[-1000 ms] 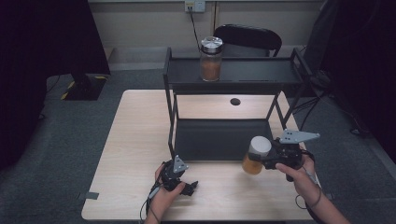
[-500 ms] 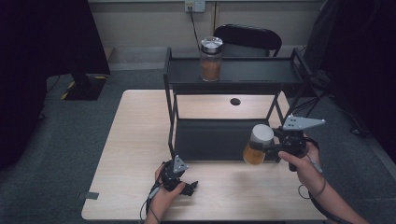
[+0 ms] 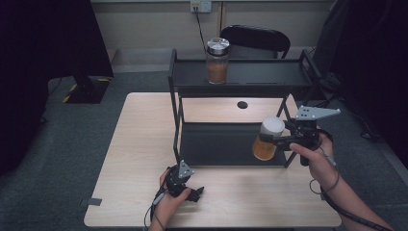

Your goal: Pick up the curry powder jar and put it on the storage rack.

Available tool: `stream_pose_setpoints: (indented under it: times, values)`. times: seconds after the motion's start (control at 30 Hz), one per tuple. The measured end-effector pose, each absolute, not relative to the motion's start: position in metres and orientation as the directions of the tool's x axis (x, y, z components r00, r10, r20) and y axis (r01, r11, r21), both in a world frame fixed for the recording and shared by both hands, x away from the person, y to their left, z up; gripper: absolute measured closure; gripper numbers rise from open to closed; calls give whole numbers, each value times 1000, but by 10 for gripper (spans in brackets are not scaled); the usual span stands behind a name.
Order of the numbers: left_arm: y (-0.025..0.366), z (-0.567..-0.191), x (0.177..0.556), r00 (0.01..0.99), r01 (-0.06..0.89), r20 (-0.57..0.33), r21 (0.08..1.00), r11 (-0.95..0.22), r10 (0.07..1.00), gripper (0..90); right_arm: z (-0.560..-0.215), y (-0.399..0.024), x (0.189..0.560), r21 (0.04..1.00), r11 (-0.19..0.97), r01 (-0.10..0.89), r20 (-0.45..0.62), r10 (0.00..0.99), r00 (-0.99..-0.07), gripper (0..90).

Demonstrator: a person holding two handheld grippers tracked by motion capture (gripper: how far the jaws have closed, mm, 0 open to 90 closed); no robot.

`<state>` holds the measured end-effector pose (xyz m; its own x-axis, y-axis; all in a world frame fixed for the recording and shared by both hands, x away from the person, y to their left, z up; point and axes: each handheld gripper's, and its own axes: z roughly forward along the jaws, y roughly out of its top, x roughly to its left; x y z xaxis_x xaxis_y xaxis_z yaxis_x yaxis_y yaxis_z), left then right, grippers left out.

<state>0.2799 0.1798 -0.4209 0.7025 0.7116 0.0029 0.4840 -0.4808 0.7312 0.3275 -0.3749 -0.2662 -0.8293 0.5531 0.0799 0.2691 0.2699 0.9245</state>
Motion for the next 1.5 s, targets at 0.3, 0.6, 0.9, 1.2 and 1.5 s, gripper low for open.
stream_pose_setpoints:
  times: [0.3,0.6,0.9,1.2,1.5]
  values:
    - [180,-421,280,703,484,3,731,-481,711,0,-247,-367,335,928,268,260,77,544,-836,339]
    - [180,-421,280,703,484,3,731,-481,711,0,-232,-359,337,930,271,249,67,540,-839,339]
    - [180,-421,280,703,484,3,731,-481,712,0,-203,-349,341,926,295,236,42,541,-840,339]
    - [180,-421,280,703,484,4,730,-482,711,0,-172,-340,341,927,307,214,14,542,-840,339]
    - [180,-421,280,703,484,4,730,-482,711,0,-143,-329,343,922,330,203,-10,546,-838,339]
